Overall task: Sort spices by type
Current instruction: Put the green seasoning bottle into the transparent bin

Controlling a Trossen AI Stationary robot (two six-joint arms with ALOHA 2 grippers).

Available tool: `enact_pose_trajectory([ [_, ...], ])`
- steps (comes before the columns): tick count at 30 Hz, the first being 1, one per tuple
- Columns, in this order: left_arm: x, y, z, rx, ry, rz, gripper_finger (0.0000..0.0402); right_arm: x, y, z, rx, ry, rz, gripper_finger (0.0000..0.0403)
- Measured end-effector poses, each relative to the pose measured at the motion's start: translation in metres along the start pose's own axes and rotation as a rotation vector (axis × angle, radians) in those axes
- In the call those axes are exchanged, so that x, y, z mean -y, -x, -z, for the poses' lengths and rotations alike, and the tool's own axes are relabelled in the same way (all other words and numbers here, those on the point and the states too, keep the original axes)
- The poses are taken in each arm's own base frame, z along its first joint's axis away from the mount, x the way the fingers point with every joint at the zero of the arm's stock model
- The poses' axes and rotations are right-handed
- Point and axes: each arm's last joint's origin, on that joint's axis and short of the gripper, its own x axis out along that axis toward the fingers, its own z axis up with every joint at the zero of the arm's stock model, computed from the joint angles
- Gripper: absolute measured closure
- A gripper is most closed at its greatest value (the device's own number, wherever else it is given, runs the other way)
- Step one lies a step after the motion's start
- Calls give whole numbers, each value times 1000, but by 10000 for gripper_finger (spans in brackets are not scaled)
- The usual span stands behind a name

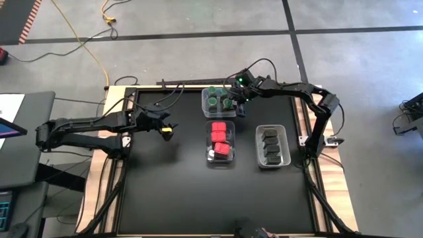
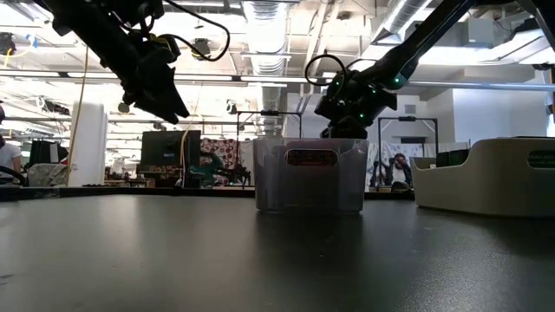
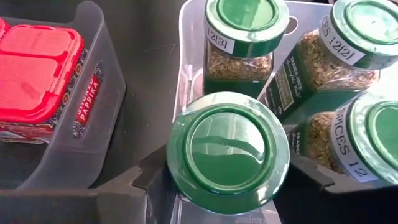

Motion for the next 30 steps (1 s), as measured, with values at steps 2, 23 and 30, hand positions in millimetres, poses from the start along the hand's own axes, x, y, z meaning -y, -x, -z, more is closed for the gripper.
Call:
enact_pose_trajectory([
  [2, 0, 0, 0, -5, -1, -1, 120, 0, 0, 0, 0, 0, 0, 164],
  [23, 0, 0, 1, -8, -2, -2, 120, 2, 0, -2, 18, -13, 18, 163],
  [30, 0, 0, 1, -8, -3, -2, 120, 2, 0, -2, 18, -14, 18, 162],
])
